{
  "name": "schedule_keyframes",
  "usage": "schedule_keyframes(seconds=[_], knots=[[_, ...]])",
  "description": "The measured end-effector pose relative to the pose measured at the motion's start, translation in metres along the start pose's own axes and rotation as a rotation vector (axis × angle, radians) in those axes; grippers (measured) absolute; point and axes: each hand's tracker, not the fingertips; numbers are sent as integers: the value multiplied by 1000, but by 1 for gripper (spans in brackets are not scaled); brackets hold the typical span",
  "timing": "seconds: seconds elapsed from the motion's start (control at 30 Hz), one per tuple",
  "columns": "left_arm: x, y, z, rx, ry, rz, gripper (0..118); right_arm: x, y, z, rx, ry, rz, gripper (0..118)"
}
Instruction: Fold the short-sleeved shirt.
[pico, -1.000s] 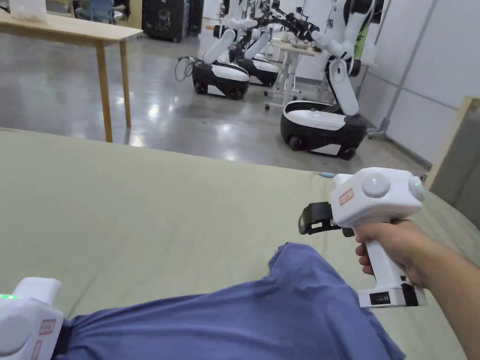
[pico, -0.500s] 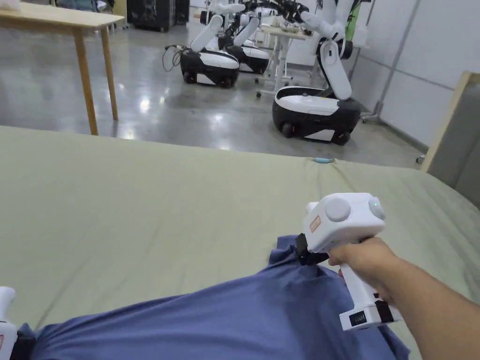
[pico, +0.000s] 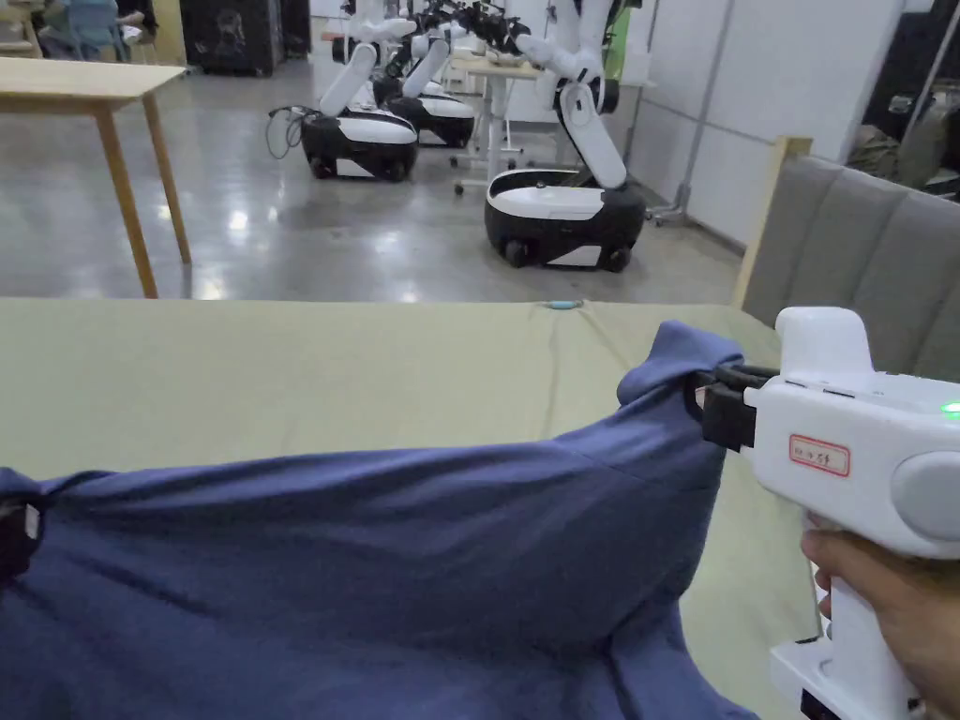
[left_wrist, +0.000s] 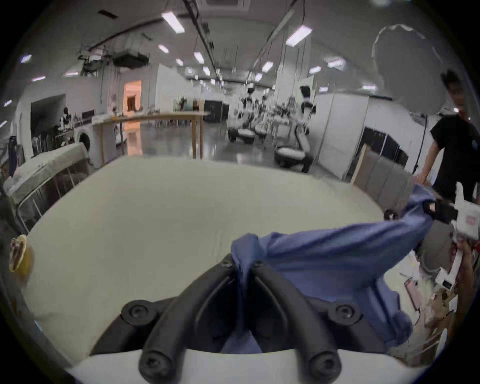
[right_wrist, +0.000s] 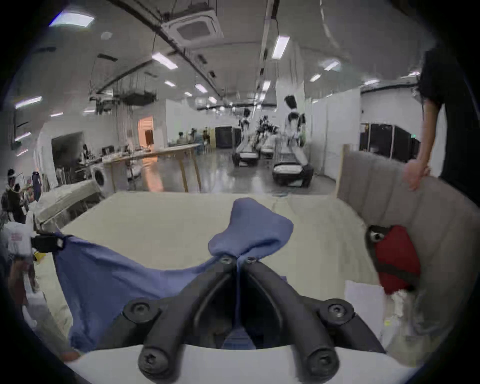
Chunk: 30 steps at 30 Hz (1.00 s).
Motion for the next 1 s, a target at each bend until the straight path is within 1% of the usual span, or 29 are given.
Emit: schedule_keyframes(seconds=[0.03,0.07,0.1,0.13,0.27,0.37,0.43,0.5,0.6,0.67,0.8,0.87,1.0], knots=[[5,8,20,39,-20,7,3,6,6,17,22,-12,-13,1],[8,16,32,83,-35,12,3,10,13,29,23,-4,-8,1],[14,26,45,77,-37,-7,3,13,21,41,37,-14,-3,1],[19,35,57,108,-51,-19,3,19,28,44,56,-28,5,1],[29,71,89,190,-75,-29,3,25,68,73,109,-46,0,1],[34,105,109,224,-97,-39,3,30,108,87,147,-62,-20,1],[36,136,119,243,-124,-42,3,30,139,95,178,-90,-8,1],[39,167,133,282,-119,-73,3,29,170,104,200,-95,-7,1],[45,216,150,317,-106,-106,3,18,216,120,255,-126,41,1],[46,246,154,323,-105,-113,3,7,242,130,294,-152,66,1],[51,295,145,338,-45,-156,3,-9,287,127,313,-176,87,1],[55,317,135,333,-31,-165,3,-15,307,115,310,-188,83,1],[55,366,109,332,24,-174,3,-26,352,75,315,-213,102,1]])
